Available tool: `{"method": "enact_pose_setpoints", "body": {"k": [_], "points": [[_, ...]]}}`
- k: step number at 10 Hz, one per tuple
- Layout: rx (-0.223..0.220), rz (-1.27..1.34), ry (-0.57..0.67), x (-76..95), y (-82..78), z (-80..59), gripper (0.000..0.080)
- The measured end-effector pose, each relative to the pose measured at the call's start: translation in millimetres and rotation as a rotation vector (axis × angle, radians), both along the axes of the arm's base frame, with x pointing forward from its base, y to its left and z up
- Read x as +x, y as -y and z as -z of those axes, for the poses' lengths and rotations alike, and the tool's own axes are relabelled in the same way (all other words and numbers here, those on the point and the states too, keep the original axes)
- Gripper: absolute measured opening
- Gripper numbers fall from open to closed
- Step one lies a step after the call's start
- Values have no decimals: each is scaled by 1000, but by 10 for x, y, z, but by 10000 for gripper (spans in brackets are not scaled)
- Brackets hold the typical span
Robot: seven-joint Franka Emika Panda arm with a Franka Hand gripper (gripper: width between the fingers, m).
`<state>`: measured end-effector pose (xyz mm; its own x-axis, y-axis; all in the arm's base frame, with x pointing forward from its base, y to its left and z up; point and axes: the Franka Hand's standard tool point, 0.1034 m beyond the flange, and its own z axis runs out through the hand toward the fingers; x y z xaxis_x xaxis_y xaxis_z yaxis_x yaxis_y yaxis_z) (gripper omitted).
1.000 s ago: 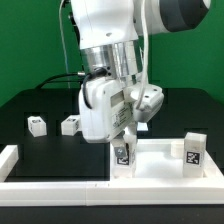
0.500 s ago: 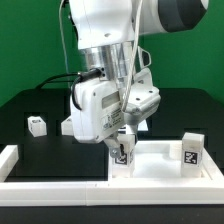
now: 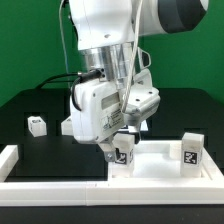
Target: Assemble square table
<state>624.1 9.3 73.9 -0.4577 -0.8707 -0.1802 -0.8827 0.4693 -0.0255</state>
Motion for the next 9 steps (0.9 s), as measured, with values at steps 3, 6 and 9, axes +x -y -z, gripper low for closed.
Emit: {"method": "enact_pose_setpoints", "body": {"k": [3,6,9], "points": [[23,-63,-12,-13,-101,-125,649],[21,-63,-13,-17,-98,-110,649],[41,-108,-11,-20,-262,-214,649]]}}
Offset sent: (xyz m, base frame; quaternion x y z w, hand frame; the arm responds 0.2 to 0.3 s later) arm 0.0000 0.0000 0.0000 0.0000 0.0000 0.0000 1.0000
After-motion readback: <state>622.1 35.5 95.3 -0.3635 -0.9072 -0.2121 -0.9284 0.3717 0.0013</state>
